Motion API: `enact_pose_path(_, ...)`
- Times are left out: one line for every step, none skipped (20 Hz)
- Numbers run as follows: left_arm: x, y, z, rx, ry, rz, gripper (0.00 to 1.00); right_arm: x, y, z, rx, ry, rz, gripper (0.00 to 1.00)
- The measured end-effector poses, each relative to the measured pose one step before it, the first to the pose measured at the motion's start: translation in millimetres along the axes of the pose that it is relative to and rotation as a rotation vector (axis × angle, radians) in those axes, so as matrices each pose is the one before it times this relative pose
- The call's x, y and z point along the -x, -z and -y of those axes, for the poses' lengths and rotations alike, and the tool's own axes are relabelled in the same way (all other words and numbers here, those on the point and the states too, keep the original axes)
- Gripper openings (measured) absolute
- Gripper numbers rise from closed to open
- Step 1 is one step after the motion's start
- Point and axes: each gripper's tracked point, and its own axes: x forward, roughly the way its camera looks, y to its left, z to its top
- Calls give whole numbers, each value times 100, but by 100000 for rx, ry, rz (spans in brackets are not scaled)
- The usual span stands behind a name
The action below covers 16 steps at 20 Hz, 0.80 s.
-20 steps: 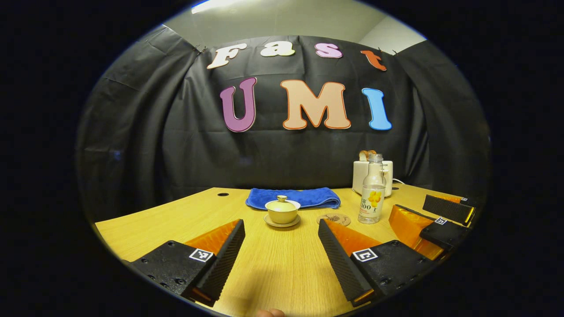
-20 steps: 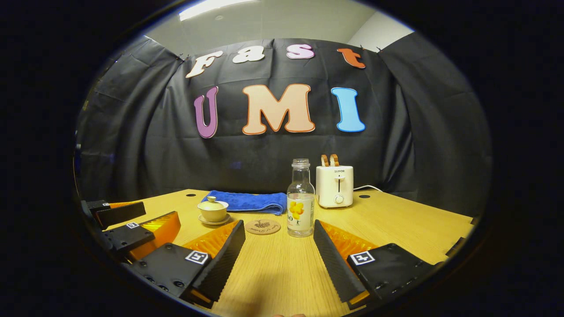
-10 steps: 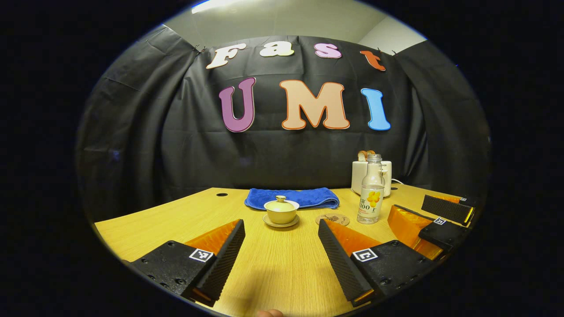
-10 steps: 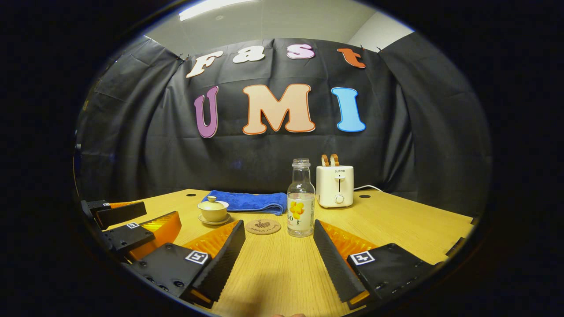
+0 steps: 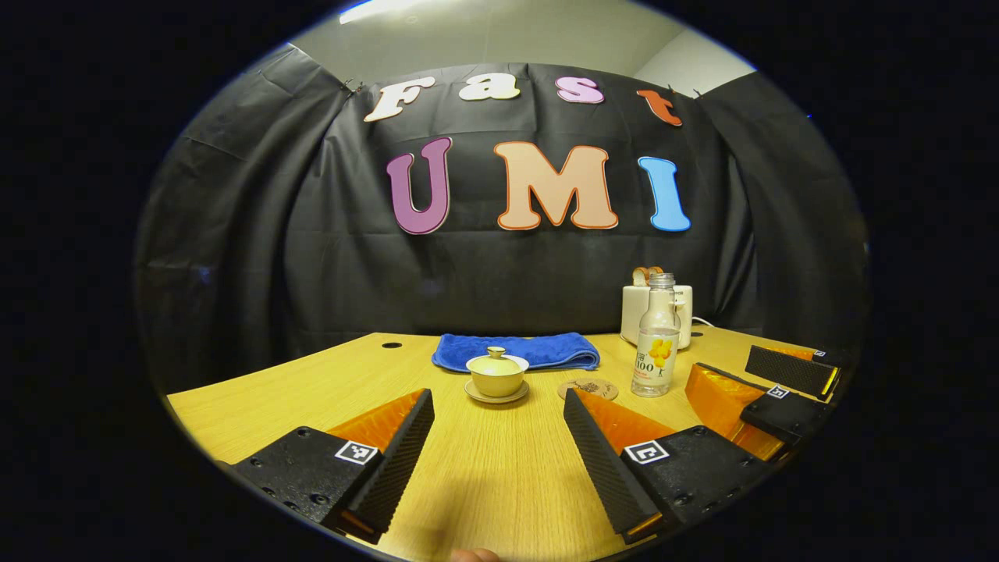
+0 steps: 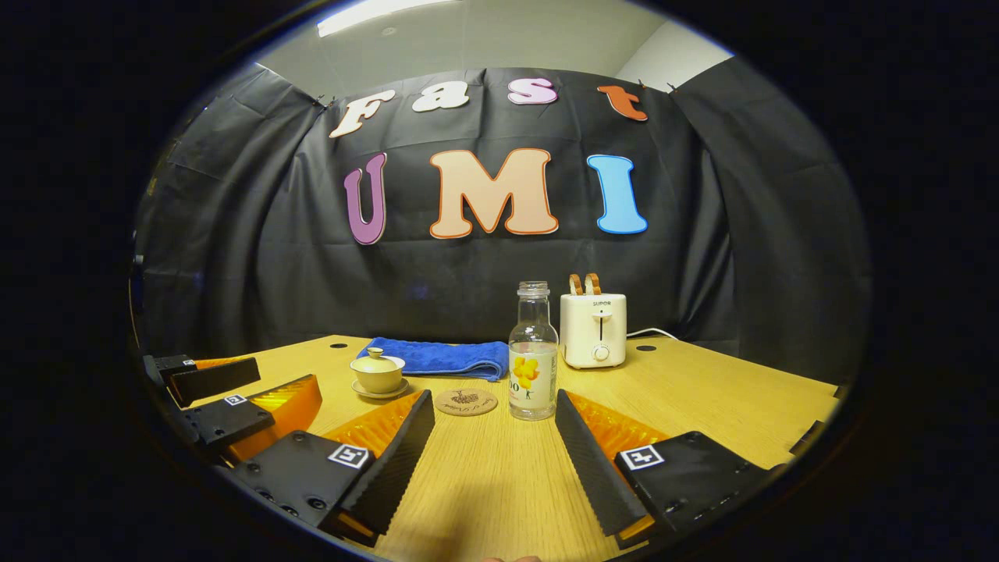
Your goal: Open the teacup lid with one hand, grasp the water bottle and pour water into the teacup with the other hand; after pouring, place the water bottle on the coaster and then close the teacup lid.
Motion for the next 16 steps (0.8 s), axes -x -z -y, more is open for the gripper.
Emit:
enact_pose_path(-18,-65,221,-39,979,204,98,59,49,-120,23,-432,-62,96)
enact_pose_path(-158,67,-4,-23,309,238,98,-30,-19,-89,-30,-303,-15,96)
enact_pose_path(-322,-61,-41,-68,478,-67,98,28,63,168,65,-370,-53,96)
enact_pose_path(-438,44,-24,82,604,152,98,-46,8,-56,-9,-248,-49,99)
enact_pose_path(-532,-63,-70,-2,607,160,98,-52,-78,-116,27,-400,23,99)
enact_pose_path(-757,80,-52,-32,882,-227,98,-77,-25,19,8,-293,9,99)
enact_pose_path(-860,-5,-203,78,145,-4,98,-7,112,294,-78,-240,-159,99)
enact_pose_path(-926,135,-417,6,-740,-414,98,-176,-72,202,58,-185,78,99)
enact_pose_path(-973,-34,-407,-71,-904,-213,98,-172,104,404,-91,-210,-252,99)
enact_pose_path(-1099,49,-269,-171,-515,-27,98,-225,-80,435,68,269,65,99)
enact_pose_path(-1037,82,-209,50,-386,-323,98,-166,19,608,46,684,112,96)
enact_pose_path(-1103,74,-200,-319,-728,-433,98,-171,17,656,15,677,-57,99)
enact_pose_path(-1244,195,109,-572,209,-1425,98,-200,18,529,130,656,-10,99)
enact_pose_path(-980,335,46,-1157,277,-1157,98,-242,-16,583,-20,836,-22,99)
enact_pose_path(-1041,-10,230,-959,231,-964,98,-297,-52,568,83,838,204,96)
enact_pose_path(-1031,41,122,-777,442,-338,98,-154,-51,523,47,992,-15,96)
